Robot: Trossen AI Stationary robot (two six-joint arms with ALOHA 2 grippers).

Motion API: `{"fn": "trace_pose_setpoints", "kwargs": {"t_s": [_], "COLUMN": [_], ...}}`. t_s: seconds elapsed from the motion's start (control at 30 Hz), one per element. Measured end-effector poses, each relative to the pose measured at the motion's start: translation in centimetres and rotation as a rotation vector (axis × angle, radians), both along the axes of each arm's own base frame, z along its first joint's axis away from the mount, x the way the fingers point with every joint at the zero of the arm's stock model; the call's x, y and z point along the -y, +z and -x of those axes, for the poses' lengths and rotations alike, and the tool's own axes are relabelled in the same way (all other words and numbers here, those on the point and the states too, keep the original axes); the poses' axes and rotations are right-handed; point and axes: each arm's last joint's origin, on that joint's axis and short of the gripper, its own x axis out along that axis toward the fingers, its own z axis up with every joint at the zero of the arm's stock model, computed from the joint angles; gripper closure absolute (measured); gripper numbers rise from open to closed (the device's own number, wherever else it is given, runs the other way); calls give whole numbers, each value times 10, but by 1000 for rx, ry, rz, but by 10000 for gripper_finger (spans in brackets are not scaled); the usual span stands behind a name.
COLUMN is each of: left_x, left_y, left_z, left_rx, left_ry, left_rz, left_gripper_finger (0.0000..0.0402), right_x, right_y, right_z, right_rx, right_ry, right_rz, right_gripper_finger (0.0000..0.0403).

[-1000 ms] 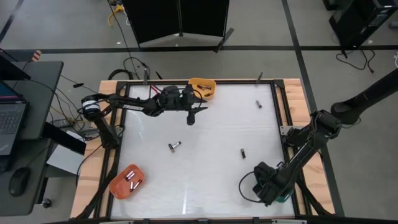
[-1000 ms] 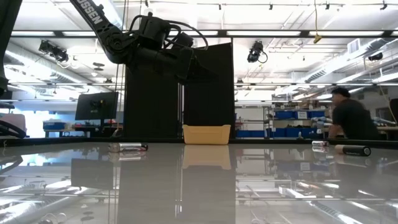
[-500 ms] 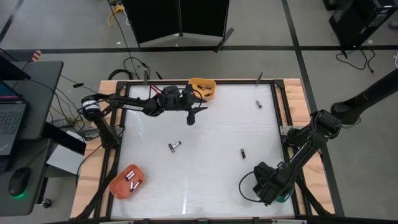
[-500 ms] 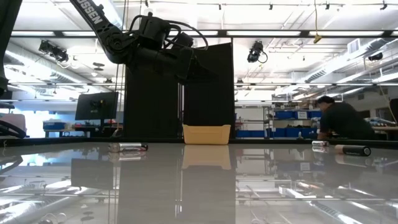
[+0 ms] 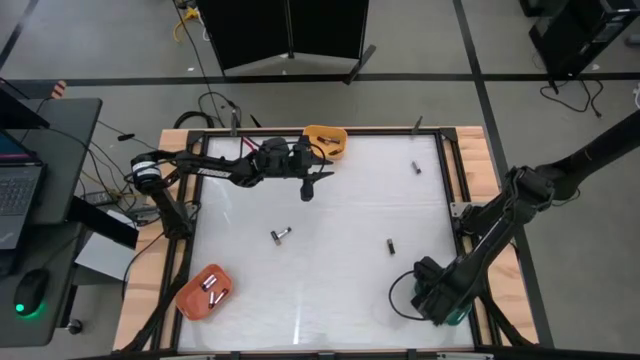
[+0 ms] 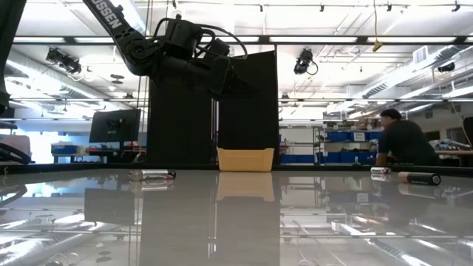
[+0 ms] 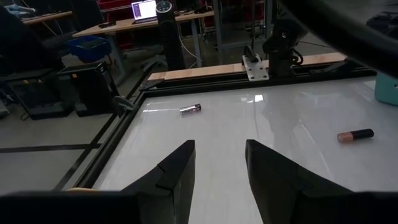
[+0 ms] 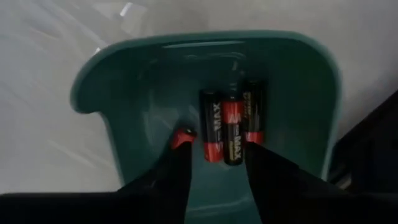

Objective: Sort batteries
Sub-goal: Put the silver battery into the orange bin

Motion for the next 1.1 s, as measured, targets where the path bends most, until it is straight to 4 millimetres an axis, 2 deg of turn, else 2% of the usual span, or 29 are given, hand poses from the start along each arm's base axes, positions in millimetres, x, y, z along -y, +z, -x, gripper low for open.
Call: {"fn": "trace_pose_setpoints", "kwargs": {"t_s": [0.13,0.27,0.37,0.47,0.63,0.83,1.0,1.1], "left_x": [0,1,2,4,14,20,24,25], "left_y": [1,9,11,11,-1,-16,-24,-25], "left_z": [1,3,4,9,28,47,56,59], "left_rx": [0,17,25,103,251,308,305,321], "left_ry": [-1,-5,-8,-2,-3,1,1,0], "left_rz": [-5,-32,-34,-13,-9,20,21,14], "left_gripper_finger": [253,255,263,276,310,342,347,346], "right_x": [9,31,56,87,139,204,253,275], "right_y": [17,45,61,71,80,78,57,41], "right_z": [1,2,2,-2,-16,-32,-30,-25], "right_rx": [70,229,320,325,298,199,144,152], "right_ry": [-13,29,10,-46,-49,-91,-103,-111], "right_rz": [-13,136,269,400,601,660,531,486], "right_gripper_finger": [214,204,208,217,235,239,238,236]}}
